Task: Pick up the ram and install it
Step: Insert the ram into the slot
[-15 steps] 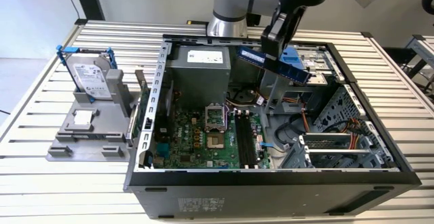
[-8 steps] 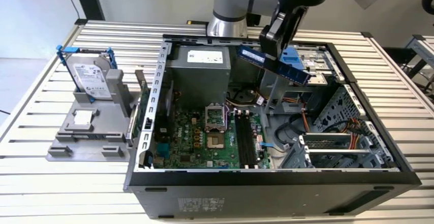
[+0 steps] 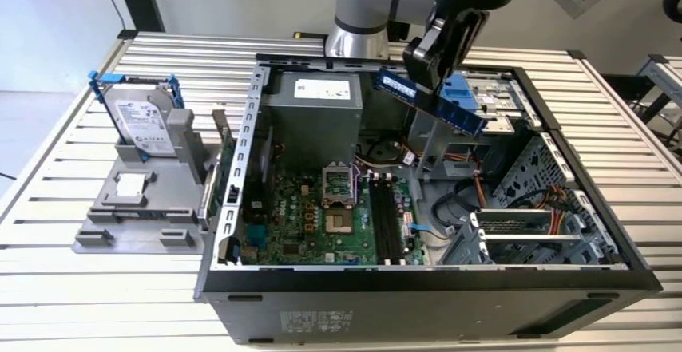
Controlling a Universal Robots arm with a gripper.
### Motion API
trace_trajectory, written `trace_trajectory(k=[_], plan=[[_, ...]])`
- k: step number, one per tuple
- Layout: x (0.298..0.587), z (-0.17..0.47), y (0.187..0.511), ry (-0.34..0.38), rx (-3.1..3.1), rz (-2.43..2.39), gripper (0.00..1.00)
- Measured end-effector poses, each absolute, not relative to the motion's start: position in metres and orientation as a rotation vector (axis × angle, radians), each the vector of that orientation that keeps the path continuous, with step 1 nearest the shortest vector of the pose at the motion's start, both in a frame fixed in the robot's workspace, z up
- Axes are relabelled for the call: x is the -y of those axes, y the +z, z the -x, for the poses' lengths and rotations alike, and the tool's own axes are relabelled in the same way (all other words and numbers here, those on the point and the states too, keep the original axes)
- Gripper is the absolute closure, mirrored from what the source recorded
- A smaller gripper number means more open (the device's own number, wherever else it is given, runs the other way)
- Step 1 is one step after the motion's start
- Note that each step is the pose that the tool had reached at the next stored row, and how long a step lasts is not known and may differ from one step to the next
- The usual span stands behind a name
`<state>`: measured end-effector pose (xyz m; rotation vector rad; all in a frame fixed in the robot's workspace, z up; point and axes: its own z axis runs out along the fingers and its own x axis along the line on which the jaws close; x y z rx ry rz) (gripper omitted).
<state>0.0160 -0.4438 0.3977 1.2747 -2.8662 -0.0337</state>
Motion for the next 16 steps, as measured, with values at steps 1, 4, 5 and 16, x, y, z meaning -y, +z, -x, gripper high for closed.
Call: trace_trajectory(k=[1, 4, 5, 16], plan=[[0.4438, -0.016, 0.3977, -0.034, 2.871, -1.263, 1.0], [0.4438, -0.016, 0.3977, -0.034, 2.885, -1.233, 1.0], [0.4438, -0.016, 0.3977, -0.034, 2.889, -1.223, 1.0], [0.4438, -0.016, 0.3977, -0.034, 2.939, -1.099, 1.0]])
